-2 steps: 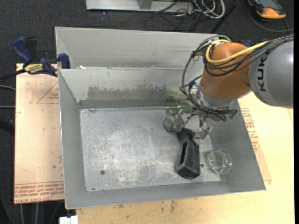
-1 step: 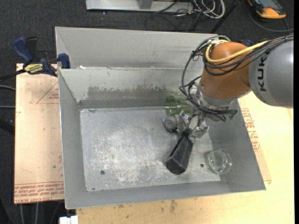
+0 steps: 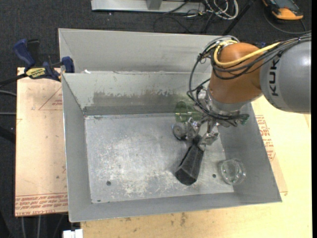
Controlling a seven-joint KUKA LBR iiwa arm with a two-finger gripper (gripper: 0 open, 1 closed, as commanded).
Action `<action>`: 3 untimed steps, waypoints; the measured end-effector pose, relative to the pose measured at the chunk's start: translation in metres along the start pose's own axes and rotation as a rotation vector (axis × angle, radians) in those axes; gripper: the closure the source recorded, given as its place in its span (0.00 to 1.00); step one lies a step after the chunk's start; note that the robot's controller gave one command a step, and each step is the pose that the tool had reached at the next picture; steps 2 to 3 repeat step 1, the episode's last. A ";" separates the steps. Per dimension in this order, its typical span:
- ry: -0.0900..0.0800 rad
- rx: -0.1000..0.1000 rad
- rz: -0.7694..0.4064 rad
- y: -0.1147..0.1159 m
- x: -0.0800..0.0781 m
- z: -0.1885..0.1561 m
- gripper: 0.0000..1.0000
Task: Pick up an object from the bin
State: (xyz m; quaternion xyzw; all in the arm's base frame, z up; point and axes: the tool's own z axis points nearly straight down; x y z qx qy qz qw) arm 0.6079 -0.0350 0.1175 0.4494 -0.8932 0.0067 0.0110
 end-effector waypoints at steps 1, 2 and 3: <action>-0.030 0.011 0.000 0.017 0.003 -0.018 1.00; -0.030 0.011 0.000 0.017 0.003 -0.018 1.00; -0.030 0.011 0.000 0.017 0.003 -0.018 1.00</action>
Offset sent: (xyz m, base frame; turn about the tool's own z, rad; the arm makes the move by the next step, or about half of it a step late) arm 0.0046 -0.0070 0.0895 0.0051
